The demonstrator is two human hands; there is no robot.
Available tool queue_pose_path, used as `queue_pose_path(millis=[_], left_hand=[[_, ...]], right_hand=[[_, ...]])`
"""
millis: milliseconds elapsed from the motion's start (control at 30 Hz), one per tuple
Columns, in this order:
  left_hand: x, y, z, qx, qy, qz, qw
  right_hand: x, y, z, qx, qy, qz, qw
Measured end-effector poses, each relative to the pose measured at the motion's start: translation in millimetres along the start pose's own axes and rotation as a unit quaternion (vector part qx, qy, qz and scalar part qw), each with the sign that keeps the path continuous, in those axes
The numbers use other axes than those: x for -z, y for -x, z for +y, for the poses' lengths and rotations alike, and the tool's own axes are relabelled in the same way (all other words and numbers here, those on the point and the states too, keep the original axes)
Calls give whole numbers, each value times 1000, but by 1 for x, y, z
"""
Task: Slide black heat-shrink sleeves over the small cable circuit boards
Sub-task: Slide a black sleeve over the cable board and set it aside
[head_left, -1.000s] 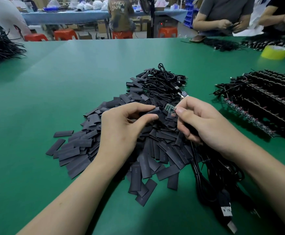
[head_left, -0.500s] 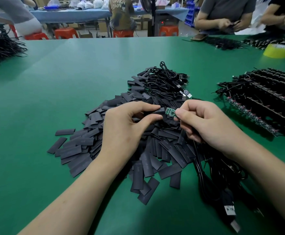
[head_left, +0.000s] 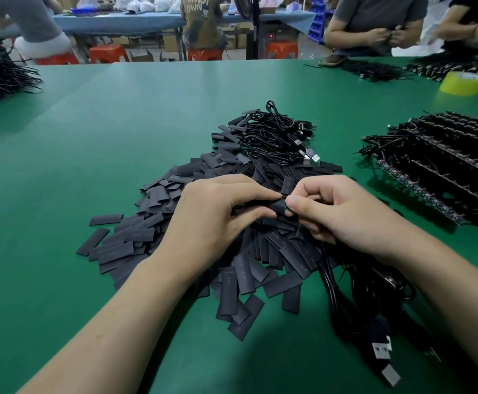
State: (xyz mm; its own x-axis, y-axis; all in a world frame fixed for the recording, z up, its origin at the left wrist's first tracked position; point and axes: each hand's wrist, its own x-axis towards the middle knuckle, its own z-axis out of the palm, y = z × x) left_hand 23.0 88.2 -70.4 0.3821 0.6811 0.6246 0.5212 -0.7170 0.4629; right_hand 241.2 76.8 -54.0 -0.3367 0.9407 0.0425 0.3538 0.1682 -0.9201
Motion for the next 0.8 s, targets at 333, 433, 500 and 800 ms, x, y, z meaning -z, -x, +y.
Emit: queue_pose_path(millis=[333, 433, 500, 800], left_hand=[[-2, 0, 4, 32, 7, 18, 999], [-2, -1, 3, 60, 32, 33, 997], [-2, -1, 3, 66, 47, 35, 996], [-4, 1, 4, 12, 15, 24, 1000]], right_hand=[[3, -2, 2, 40, -3, 22, 999], [6, 0, -1, 78, 16, 53, 995], [5, 1, -1, 114, 53, 68, 990], [2, -1, 4, 108, 74, 75, 989]])
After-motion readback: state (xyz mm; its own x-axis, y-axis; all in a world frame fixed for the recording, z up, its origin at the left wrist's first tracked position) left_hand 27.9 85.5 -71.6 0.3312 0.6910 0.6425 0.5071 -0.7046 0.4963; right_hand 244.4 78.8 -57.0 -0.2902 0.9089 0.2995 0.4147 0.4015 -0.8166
